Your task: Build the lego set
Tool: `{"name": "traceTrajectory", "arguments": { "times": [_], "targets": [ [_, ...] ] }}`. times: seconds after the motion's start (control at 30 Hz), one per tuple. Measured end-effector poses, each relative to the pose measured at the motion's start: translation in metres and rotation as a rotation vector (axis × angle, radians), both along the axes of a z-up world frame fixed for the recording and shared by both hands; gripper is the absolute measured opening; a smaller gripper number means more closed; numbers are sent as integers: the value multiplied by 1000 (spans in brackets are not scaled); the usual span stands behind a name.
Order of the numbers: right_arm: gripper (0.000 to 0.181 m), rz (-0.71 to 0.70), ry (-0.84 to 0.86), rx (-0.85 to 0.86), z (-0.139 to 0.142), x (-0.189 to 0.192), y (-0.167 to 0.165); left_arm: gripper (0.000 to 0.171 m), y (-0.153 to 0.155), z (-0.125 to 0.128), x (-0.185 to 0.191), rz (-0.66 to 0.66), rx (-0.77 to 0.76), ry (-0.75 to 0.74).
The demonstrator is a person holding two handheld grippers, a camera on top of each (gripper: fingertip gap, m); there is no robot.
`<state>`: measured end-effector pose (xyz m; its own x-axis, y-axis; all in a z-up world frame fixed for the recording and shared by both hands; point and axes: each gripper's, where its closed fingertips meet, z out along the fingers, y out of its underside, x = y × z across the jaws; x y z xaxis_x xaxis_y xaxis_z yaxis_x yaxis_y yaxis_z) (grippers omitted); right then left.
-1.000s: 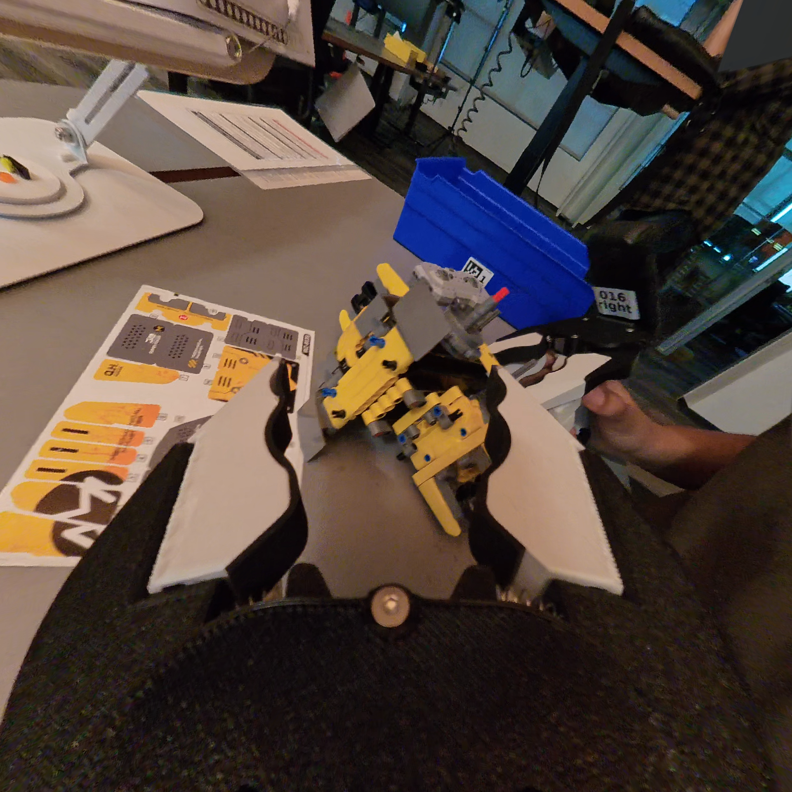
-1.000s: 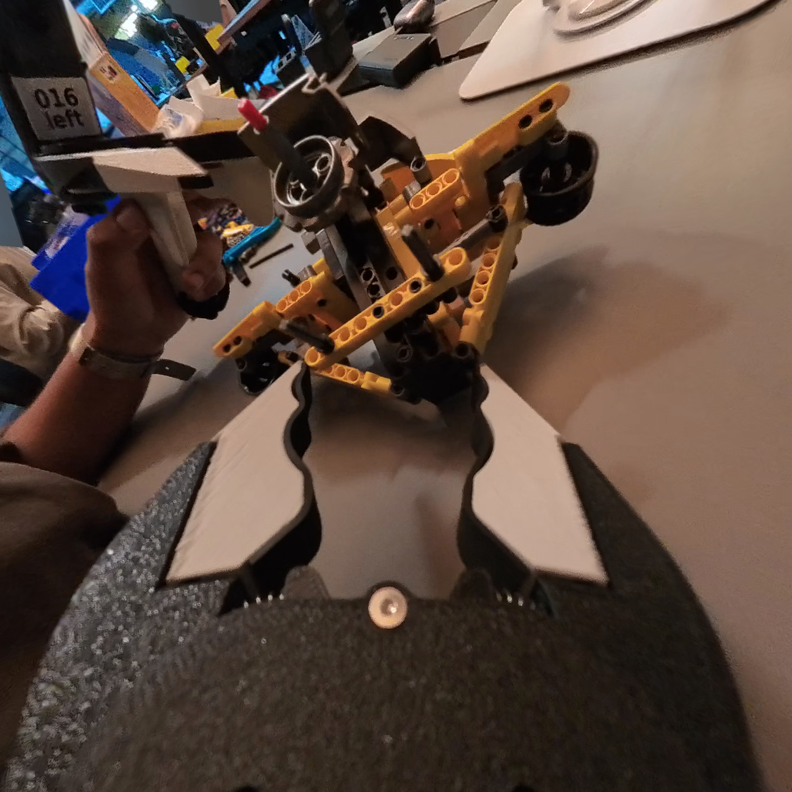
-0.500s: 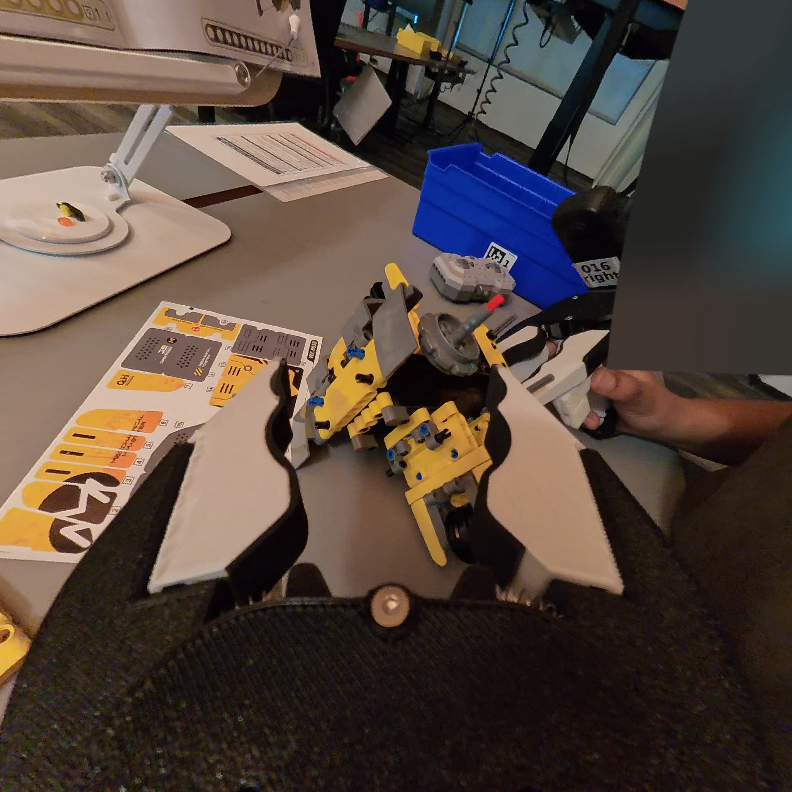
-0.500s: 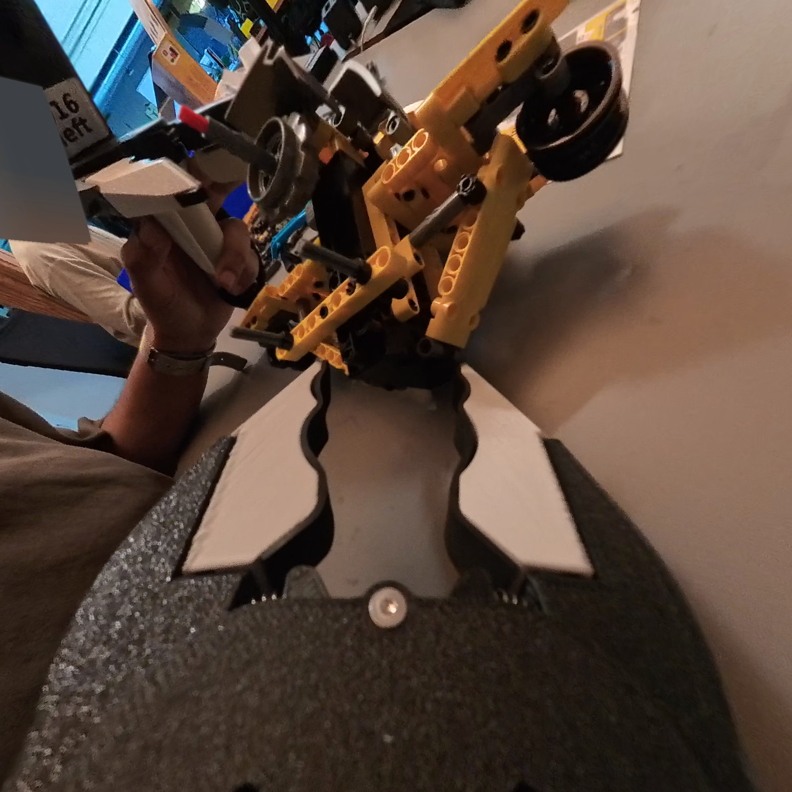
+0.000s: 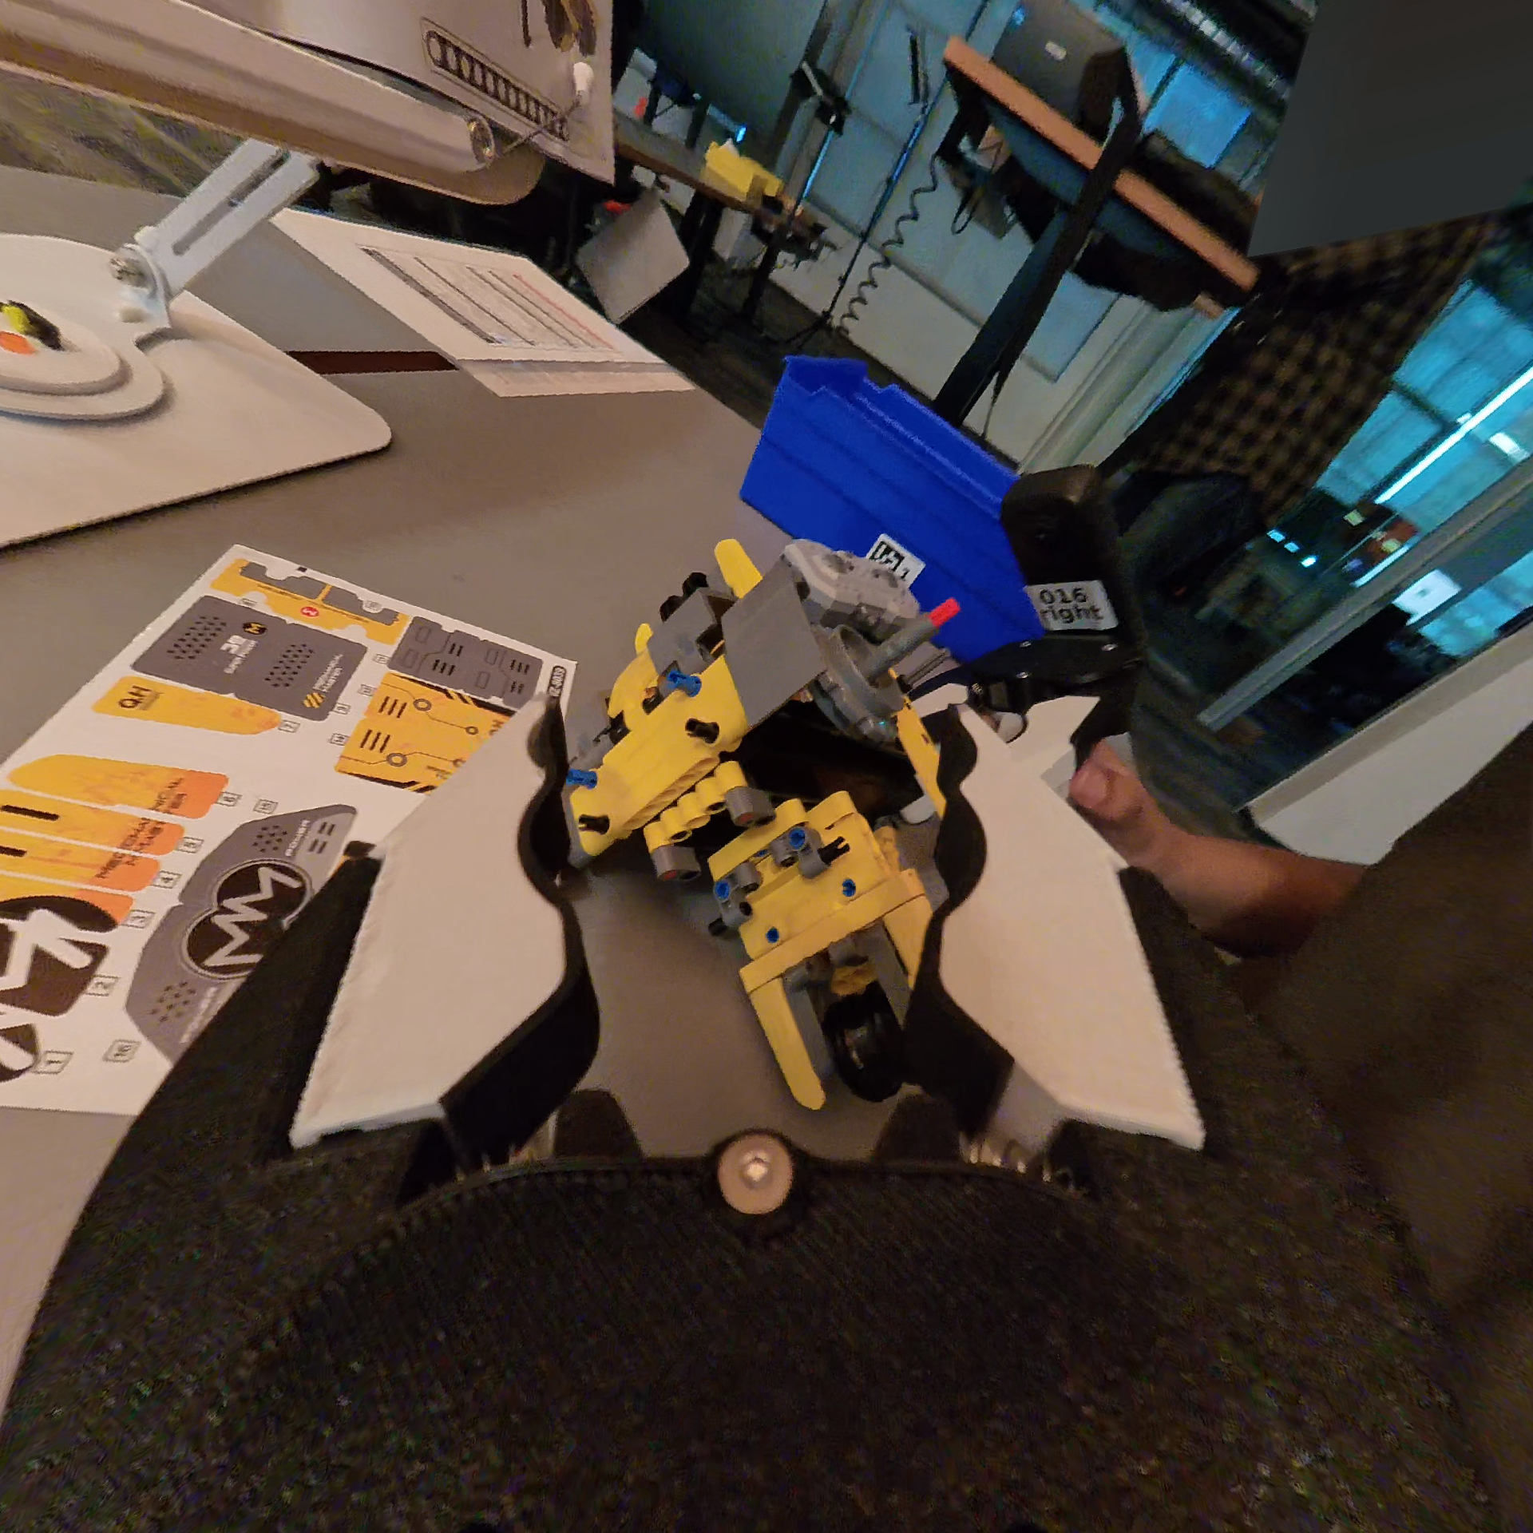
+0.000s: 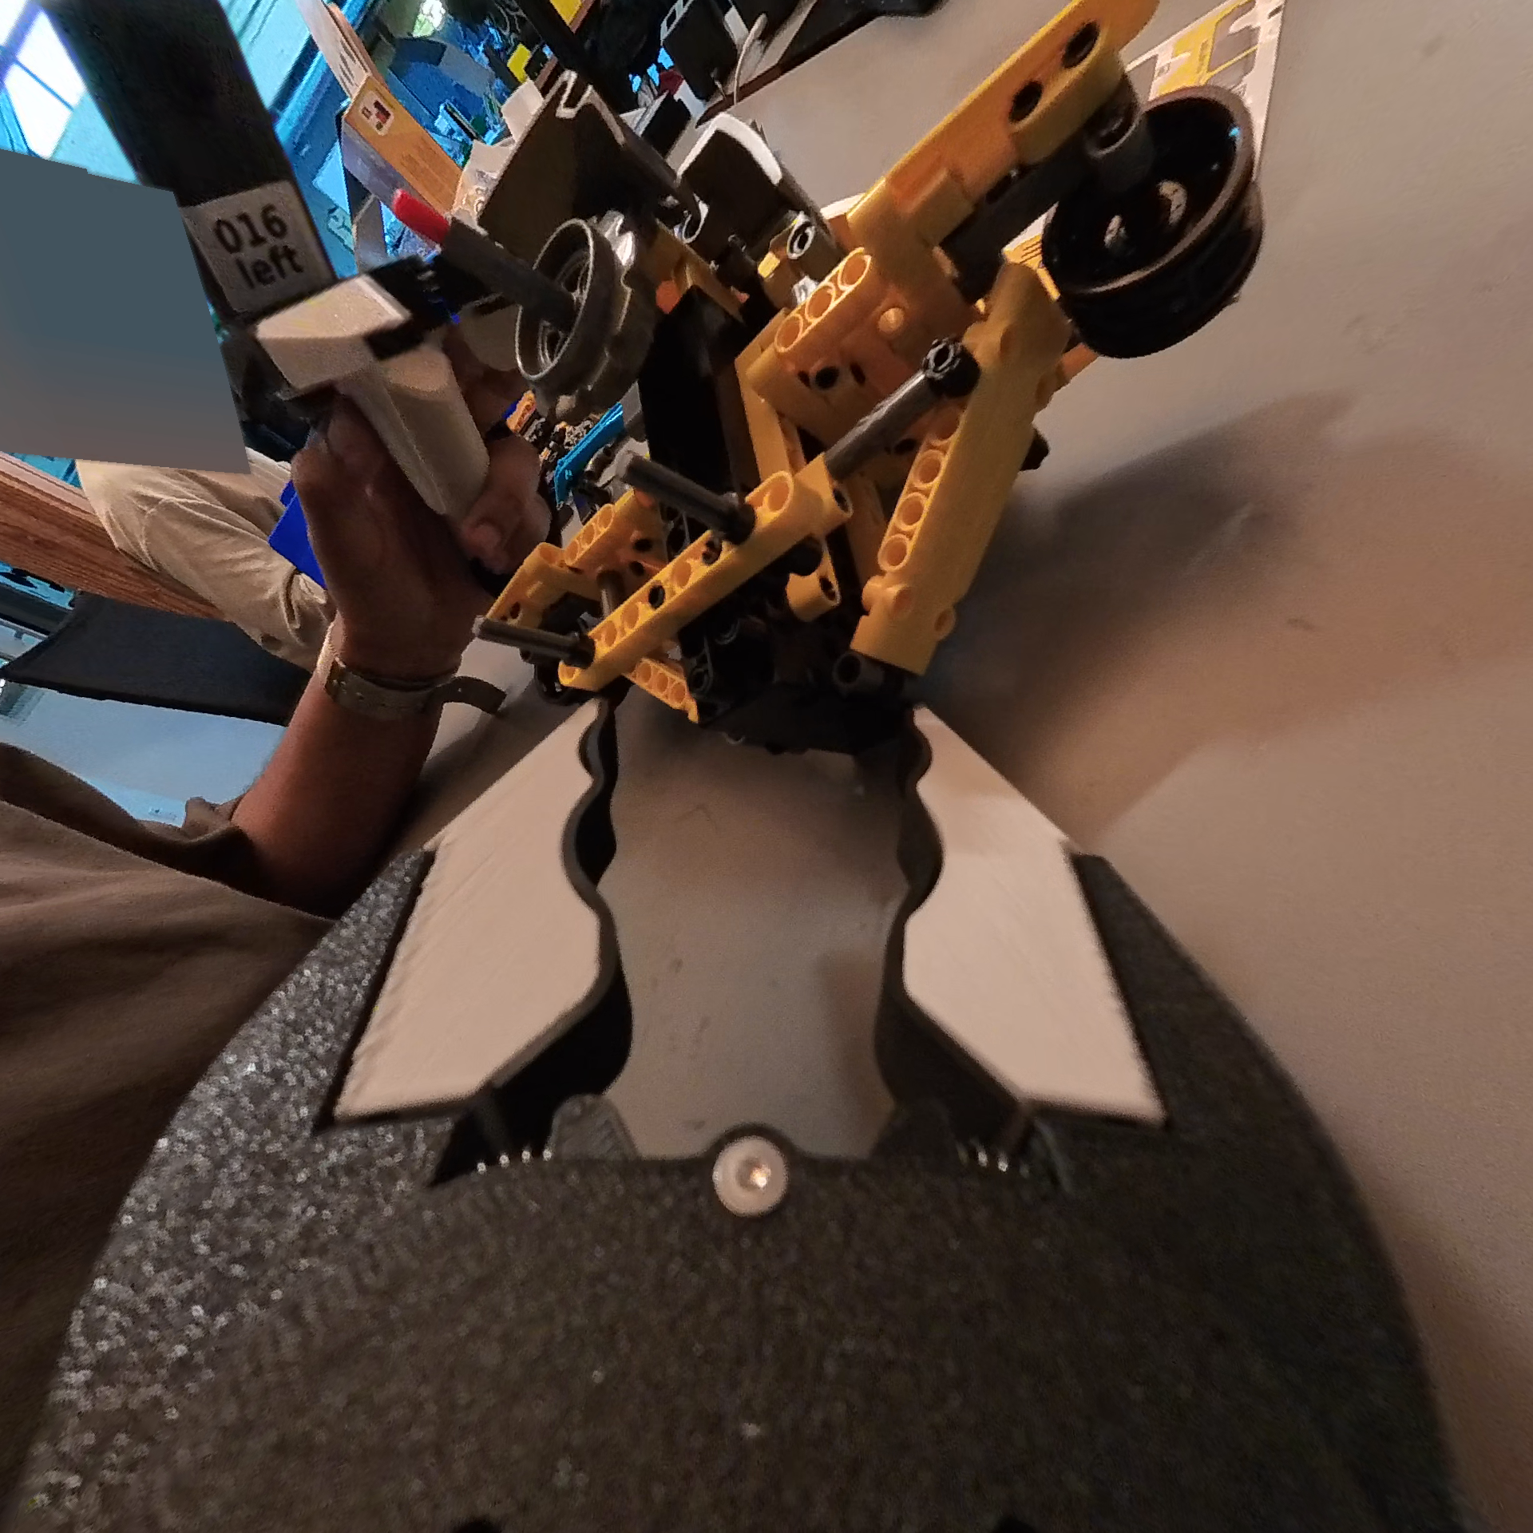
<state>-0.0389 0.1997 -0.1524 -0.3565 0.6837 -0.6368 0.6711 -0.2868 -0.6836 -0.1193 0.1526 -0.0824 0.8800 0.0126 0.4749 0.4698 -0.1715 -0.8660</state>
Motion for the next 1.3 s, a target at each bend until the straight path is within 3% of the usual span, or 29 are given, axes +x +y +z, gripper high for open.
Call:
{"name": "traceTrajectory", "arguments": {
  "times": [0.87,1.3],
  "targets": [
    [71,-31,35,-10,6,-1,5,84,9,-7,12,-24,-37,31],
    [73,-130,216,-52,35,-1,22,81,4,0,6,2,-3,58]
  ]
}}
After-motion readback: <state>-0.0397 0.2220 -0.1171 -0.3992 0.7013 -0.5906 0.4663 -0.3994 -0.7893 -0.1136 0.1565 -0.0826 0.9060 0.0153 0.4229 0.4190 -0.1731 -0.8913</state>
